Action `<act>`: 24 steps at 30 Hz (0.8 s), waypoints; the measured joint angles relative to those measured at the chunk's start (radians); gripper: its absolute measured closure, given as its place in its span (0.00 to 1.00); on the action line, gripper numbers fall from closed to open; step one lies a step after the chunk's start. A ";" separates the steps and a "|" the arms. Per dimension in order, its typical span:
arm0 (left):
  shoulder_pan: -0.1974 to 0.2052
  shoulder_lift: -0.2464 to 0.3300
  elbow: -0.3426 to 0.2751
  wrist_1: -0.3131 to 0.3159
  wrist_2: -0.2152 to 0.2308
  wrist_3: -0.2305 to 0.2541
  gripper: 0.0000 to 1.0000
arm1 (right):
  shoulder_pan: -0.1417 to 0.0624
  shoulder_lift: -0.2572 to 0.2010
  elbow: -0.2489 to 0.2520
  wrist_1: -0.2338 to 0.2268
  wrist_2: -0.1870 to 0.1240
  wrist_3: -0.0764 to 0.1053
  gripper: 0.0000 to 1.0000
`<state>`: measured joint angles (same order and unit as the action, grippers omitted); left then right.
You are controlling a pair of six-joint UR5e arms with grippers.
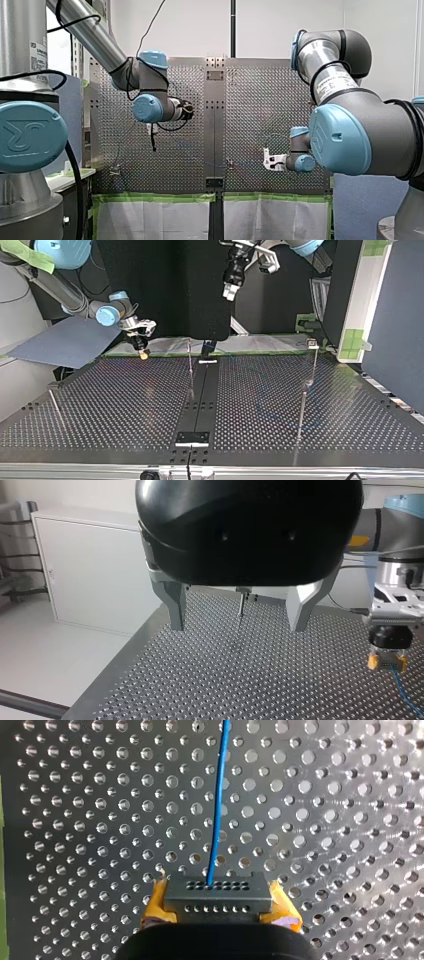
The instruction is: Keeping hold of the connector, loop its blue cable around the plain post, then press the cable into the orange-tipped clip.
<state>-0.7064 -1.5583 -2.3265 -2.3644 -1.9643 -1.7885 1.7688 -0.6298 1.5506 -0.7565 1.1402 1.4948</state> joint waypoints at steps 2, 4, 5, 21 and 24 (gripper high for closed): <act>-0.002 0.000 0.000 -0.005 -0.016 0.003 0.00 | 0.003 0.000 0.000 -0.003 0.001 0.002 0.35; -0.001 0.000 0.000 -0.006 -0.029 0.005 0.00 | 0.006 0.000 0.001 -0.006 0.002 0.013 0.00; -0.001 0.000 0.000 -0.007 -0.032 0.005 0.00 | 0.008 0.001 0.001 -0.007 0.003 0.021 0.00; 0.000 -0.001 0.000 -0.009 -0.041 0.006 0.00 | 0.010 0.001 0.001 -0.009 0.007 0.041 0.00; 0.000 -0.001 0.000 -0.009 -0.041 0.006 0.00 | 0.010 0.001 0.001 -0.009 0.007 0.041 0.00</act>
<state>-0.7060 -1.5590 -2.3267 -2.3733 -2.0056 -1.7824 1.7787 -0.6284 1.5518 -0.7656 1.1476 1.5358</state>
